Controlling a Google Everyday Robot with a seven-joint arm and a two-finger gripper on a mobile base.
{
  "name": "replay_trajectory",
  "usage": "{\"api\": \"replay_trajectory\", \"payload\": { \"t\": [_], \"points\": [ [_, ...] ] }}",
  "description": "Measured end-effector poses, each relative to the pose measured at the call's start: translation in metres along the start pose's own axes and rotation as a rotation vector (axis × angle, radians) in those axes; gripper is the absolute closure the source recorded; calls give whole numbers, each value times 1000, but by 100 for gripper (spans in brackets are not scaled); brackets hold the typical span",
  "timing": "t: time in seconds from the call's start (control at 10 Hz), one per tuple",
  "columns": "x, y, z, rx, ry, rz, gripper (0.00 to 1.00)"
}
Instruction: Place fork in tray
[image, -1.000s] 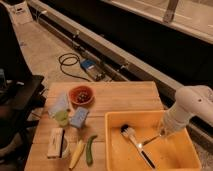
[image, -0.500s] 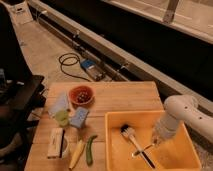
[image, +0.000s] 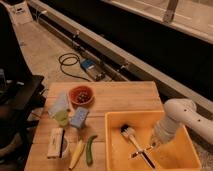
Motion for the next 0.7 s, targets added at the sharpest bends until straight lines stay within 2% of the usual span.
{"api": "replay_trajectory", "payload": {
  "t": [0.7],
  "points": [
    [-1,-1,0,0,0,-2,36]
  ]
}}
